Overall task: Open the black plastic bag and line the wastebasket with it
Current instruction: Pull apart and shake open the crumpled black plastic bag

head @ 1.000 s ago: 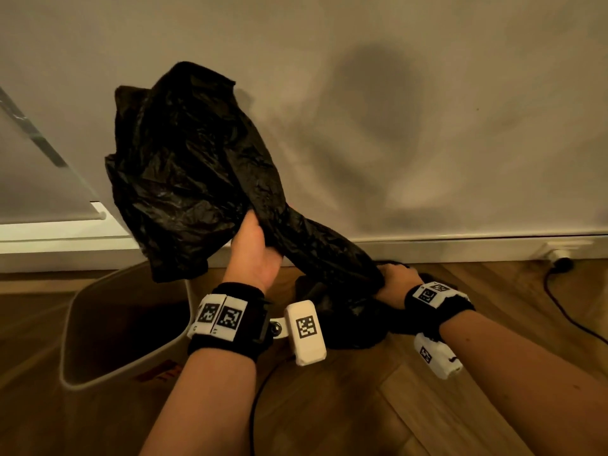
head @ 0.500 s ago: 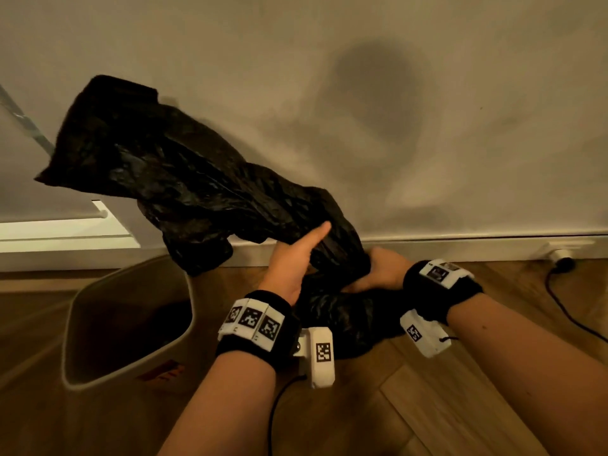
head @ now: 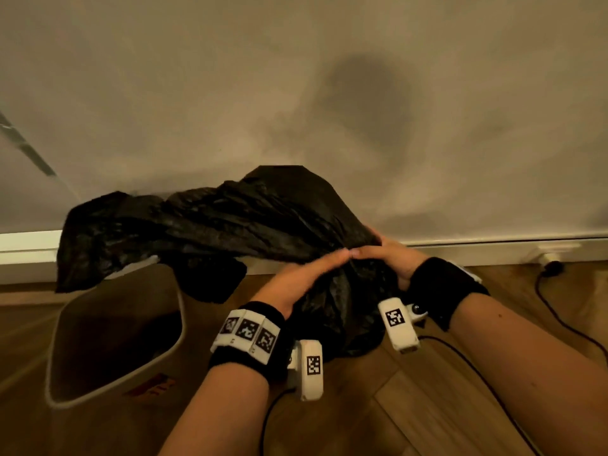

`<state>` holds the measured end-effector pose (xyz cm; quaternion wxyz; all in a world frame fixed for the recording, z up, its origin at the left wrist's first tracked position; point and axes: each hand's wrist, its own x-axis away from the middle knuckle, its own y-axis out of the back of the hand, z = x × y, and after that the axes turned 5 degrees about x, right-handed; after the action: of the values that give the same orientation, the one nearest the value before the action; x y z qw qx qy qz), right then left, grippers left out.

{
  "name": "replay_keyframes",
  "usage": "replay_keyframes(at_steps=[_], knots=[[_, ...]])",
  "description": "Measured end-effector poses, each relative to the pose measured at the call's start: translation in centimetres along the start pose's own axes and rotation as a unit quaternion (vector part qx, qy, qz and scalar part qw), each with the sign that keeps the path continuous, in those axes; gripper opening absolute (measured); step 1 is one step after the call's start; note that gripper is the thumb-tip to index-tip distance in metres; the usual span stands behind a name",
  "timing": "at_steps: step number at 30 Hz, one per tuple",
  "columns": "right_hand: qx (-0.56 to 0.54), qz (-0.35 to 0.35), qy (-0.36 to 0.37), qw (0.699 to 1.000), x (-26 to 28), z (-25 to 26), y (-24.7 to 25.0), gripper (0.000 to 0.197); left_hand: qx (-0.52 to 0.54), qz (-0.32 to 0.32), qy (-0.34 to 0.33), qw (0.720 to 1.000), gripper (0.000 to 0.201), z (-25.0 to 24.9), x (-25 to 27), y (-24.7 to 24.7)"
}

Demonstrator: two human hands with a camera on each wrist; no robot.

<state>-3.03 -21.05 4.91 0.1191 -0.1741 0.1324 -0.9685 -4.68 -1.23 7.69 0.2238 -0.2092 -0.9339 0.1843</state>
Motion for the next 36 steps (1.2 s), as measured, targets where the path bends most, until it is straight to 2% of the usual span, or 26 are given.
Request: replay_keyframes(at_steps=[2, 4, 6, 8, 12, 14, 17, 19, 20, 21, 23, 24, 25, 28, 30, 31, 34, 36], knots=[[-0.017, 0.004, 0.002, 1.0, -0.1, -0.1, 0.1, 0.106, -0.068, 0.006, 0.054, 0.996, 0.025, 1.2, 0.2, -0.2], [0.005, 0.003, -0.011, 1.0, -0.1, -0.7, 0.2, 0.109, -0.08, -0.005, 0.099, 0.992, 0.023, 1.8, 0.0, -0.2], [0.027, 0.014, -0.04, 0.999, 0.2, -1.0, -0.1, 0.104, -0.089, -0.059, 0.098, 0.989, 0.027, 1.9, -0.3, -0.1], [0.052, 0.043, -0.071, 0.995, 0.6, -0.8, -0.7, 0.088, -0.115, -0.11, 0.06, 0.985, 0.027, 1.8, -0.7, 0.2], [0.14, 0.108, -0.089, 0.98, 1.4, -0.5, -2.6, 0.053, -0.121, -0.164, -0.002, 0.979, 0.056, 1.7, -1.6, 0.4], [0.187, 0.092, -0.086, 0.974, 1.4, -0.7, -3.8, 0.041, -0.127, -0.175, -0.007, 0.976, 0.067, 1.7, -1.6, 0.1], [0.299, 0.041, -0.066, 0.951, 1.0, -0.9, -4.5, 0.034, -0.08, -0.161, 0.014, 0.984, 0.086, 1.4, -1.5, -0.3], [0.375, 0.033, -0.081, 0.923, 1.1, -0.6, -4.2, 0.035, -0.041, -0.134, 0.045, 0.989, 0.106, 1.2, -1.4, -0.2], [0.389, 0.026, -0.091, 0.916, 1.3, -0.4, -4.1, 0.033, -0.036, -0.114, 0.063, 0.991, 0.107, 1.1, -1.3, -0.2], [0.384, 0.028, -0.09, 0.918, 1.6, -0.3, -4.1, 0.03, -0.045, -0.091, 0.075, 0.992, 0.098, 1.2, -1.1, -0.3], [0.39, 0.041, -0.071, 0.917, 1.5, -0.4, -4.1, 0.034, -0.084, -0.066, 0.095, 0.99, 0.056, 1.7, -0.9, -0.8], [0.407, 0.048, -0.056, 0.911, 1.4, -0.4, -4.1, 0.038, -0.092, -0.072, 0.105, 0.988, 0.034, 2.0, -0.6, -1.3], [0.412, 0.051, -0.055, 0.908, 1.4, -0.4, -4.2, 0.039, -0.087, -0.081, 0.107, 0.987, 0.024, 2.3, -0.6, -1.6], [0.439, 0.092, -0.062, 0.891, 1.0, -0.9, -4.0, 0.031, -0.034, -0.118, 0.095, 0.988, 0.026, 2.5, -0.7, -2.1], [0.464, 0.13, -0.063, 0.874, 0.7, -1.6, -4.0, 0.035, -0.005, -0.14, 0.079, 0.987, 0.035, 2.5, -1.0, -2.0], [0.474, 0.136, -0.06, 0.868, 0.6, -2.0, -4.0, 0.039, 0.007, -0.139, 0.073, 0.988, 0.033, 2.4, -1.1, -2.0], [0.464, 0.1, -0.087, 0.876, 0.6, -2.6, -2.9, 0.037, 0.084, -0.113, 0.049, 0.989, 0.018, 1.6, -1.4, -1.9], [0.464, 0.087, -0.123, 0.873, 1.0, -2.9, -1.4, 0.024, 0.193, -0.114, 0.0, 0.975, 0.027, 0.0, -1.6, -1.1]])
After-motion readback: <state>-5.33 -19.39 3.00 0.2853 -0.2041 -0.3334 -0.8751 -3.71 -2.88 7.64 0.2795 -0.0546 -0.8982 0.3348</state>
